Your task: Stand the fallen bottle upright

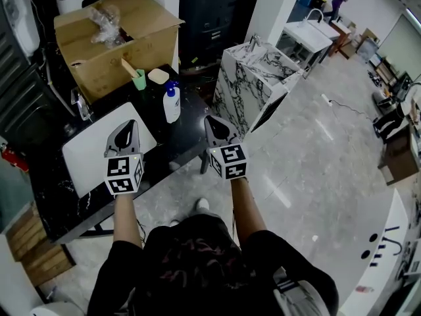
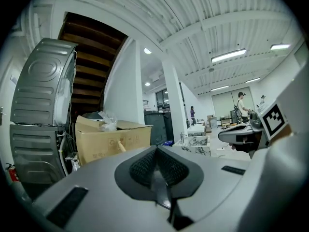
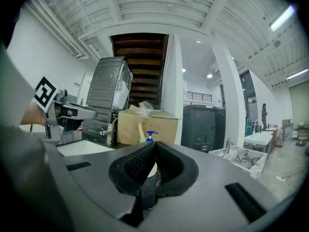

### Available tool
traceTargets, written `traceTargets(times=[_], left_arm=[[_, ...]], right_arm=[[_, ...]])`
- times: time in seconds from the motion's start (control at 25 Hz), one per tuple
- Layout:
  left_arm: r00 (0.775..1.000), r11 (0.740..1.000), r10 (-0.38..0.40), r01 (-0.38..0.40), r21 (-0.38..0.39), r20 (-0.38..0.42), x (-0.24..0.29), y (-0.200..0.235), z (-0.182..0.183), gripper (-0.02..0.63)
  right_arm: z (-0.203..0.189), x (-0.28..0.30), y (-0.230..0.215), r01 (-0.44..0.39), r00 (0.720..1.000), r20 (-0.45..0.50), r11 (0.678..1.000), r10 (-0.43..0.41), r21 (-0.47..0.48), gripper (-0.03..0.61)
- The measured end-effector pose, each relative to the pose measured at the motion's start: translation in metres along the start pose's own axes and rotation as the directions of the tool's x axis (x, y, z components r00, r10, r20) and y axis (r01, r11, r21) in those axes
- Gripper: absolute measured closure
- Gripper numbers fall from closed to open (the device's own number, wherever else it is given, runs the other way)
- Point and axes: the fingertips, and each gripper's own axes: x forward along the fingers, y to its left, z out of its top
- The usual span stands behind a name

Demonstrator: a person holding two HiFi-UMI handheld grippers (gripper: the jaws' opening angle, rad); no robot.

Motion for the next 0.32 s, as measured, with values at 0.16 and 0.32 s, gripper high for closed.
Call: traceTargets(times=[0.16,0.32], left_arm=[[1.0,1.0,-0.01,0.01,-0.002,0.001,-0.0022,-0.0035,-0.002,0.597],[1.0,1.0,-0.019,0.019,-0.011,0.005,-0.0045,-0.0061,-0.0029,0.598]], right_arm=[[0.0012,-0.0043,0.0018,0.008,1.0,0.001,1.0,-0.008,-0.004,0.577],[-0.0006,-0.007,0.0035,0.013,1.0,-0.001,1.0,-0.013,-0.002,0.577]])
